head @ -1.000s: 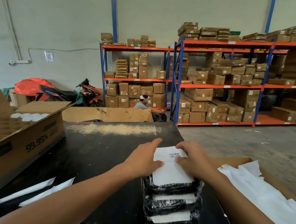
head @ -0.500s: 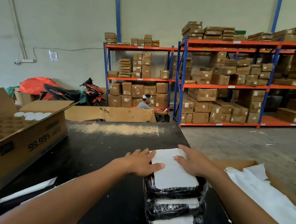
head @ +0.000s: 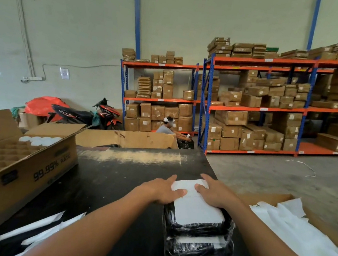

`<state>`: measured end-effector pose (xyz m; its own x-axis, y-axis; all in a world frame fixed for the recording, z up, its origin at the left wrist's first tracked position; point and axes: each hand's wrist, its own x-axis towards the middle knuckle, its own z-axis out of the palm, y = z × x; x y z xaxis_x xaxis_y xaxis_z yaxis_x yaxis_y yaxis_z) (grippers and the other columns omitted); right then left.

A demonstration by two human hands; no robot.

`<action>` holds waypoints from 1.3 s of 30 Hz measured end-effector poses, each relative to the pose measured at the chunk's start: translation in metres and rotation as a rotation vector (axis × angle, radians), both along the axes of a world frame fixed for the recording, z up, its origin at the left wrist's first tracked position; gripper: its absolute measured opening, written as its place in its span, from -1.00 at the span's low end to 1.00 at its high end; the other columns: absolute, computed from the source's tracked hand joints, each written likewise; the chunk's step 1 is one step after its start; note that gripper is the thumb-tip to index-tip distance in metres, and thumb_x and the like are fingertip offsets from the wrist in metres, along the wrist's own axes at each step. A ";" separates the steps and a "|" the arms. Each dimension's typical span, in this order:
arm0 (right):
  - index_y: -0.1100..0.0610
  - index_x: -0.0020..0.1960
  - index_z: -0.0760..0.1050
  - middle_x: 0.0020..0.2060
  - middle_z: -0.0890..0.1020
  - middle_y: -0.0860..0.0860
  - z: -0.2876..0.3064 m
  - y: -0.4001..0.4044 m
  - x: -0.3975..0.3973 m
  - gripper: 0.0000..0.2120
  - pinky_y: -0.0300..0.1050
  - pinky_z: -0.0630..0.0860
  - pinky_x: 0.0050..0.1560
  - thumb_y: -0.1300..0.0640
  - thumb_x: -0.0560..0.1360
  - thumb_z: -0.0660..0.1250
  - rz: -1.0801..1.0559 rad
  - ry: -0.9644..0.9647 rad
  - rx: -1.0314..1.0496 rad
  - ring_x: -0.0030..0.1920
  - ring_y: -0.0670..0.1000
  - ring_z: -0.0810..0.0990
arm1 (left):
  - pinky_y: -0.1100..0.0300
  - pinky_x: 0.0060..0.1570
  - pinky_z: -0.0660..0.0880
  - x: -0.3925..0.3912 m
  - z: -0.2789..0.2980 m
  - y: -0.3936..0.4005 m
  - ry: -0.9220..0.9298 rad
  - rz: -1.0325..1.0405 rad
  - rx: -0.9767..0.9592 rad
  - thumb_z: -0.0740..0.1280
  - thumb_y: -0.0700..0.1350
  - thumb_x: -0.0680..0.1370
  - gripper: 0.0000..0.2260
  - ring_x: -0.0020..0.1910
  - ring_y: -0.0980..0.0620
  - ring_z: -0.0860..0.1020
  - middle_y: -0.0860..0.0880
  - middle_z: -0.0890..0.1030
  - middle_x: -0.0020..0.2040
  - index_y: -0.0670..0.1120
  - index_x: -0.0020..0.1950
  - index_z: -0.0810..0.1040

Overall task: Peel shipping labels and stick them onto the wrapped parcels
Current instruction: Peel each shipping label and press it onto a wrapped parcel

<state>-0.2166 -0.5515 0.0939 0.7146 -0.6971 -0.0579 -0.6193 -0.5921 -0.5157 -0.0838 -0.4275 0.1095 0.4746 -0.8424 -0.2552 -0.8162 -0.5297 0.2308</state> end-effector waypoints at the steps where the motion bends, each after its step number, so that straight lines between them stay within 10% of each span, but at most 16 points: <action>1: -0.10 0.53 -0.01 0.54 0.08 0.12 0.002 0.002 0.000 -0.42 0.07 0.18 0.45 -0.17 0.57 0.07 0.012 0.000 -0.020 0.51 0.15 0.14 | -0.08 0.43 0.21 -0.004 0.002 -0.001 -0.016 -0.017 0.005 -0.02 0.35 0.55 -0.31 0.49 -0.18 0.23 -0.14 0.19 0.55 0.08 0.57 -0.17; 4: -0.08 0.53 0.08 0.54 0.08 0.09 0.000 0.008 -0.005 -0.44 0.03 0.13 0.46 -0.17 0.58 0.09 0.050 -0.015 -0.005 0.53 0.10 0.09 | -0.10 0.49 0.05 -0.007 -0.003 0.002 0.002 -0.014 0.034 -0.07 0.34 0.57 -0.34 0.55 -0.18 0.04 -0.16 -0.01 0.59 0.09 0.57 -0.16; 10: 0.09 0.50 0.15 0.49 0.24 0.07 0.009 0.009 -0.010 -0.46 0.01 0.26 0.40 -0.08 0.59 0.13 -0.004 0.025 -0.023 0.46 0.11 0.25 | -0.11 0.40 0.26 0.010 -0.002 0.014 -0.071 0.120 -0.005 -0.09 0.30 0.59 -0.35 0.45 -0.20 0.29 -0.16 0.26 0.52 -0.07 0.55 0.13; 18: -0.07 0.47 0.21 0.51 0.20 0.03 -0.006 0.024 -0.028 -0.51 -0.03 0.22 0.39 -0.11 0.57 0.15 0.009 -0.099 -0.003 0.45 0.09 0.25 | 0.07 0.44 0.15 -0.023 -0.004 0.027 0.118 -0.038 -0.033 -0.03 0.27 0.61 -0.33 0.51 -0.15 0.21 -0.13 0.13 0.57 -0.03 0.58 -0.18; 23: 0.02 0.44 0.31 0.48 0.29 -0.01 -0.005 0.015 -0.043 -0.60 -0.11 0.22 0.38 0.12 0.61 0.15 0.035 -0.244 0.197 0.44 0.02 0.29 | 0.07 0.51 0.03 -0.015 0.002 0.032 0.134 -0.049 -0.054 -0.01 0.14 0.66 -0.44 0.55 -0.09 0.08 -0.06 0.04 0.59 -0.04 0.58 -0.09; 29: -0.02 0.47 0.23 0.46 0.29 -0.02 -0.004 0.028 -0.050 -0.41 -0.10 0.26 0.33 -0.13 0.50 0.29 0.053 -0.221 0.130 0.41 0.02 0.31 | 0.08 0.45 0.13 -0.036 0.004 0.034 0.143 -0.088 -0.041 0.11 0.34 0.53 -0.17 0.53 -0.08 0.16 -0.07 0.07 0.59 -0.11 0.58 -0.14; 34: 0.07 0.38 0.40 0.33 0.47 -0.01 -0.024 0.034 -0.061 -0.61 -0.25 0.31 0.14 0.13 0.56 0.27 -0.018 -0.569 0.240 0.18 -0.14 0.41 | 0.14 0.47 0.01 -0.030 0.005 0.046 0.287 -0.126 -0.042 0.09 0.22 0.61 -0.28 0.56 0.00 0.05 0.01 -0.04 0.59 -0.06 0.57 -0.22; 39: 0.06 0.42 0.34 0.34 0.40 -0.10 -0.013 0.031 -0.062 -0.53 -0.20 0.32 0.24 0.04 0.53 0.31 0.067 -0.431 0.232 0.30 -0.05 0.40 | 0.14 0.47 0.00 -0.031 0.016 0.049 0.257 -0.138 -0.034 0.16 0.19 0.59 -0.27 0.55 0.01 0.07 -0.01 0.02 0.59 -0.09 0.58 -0.13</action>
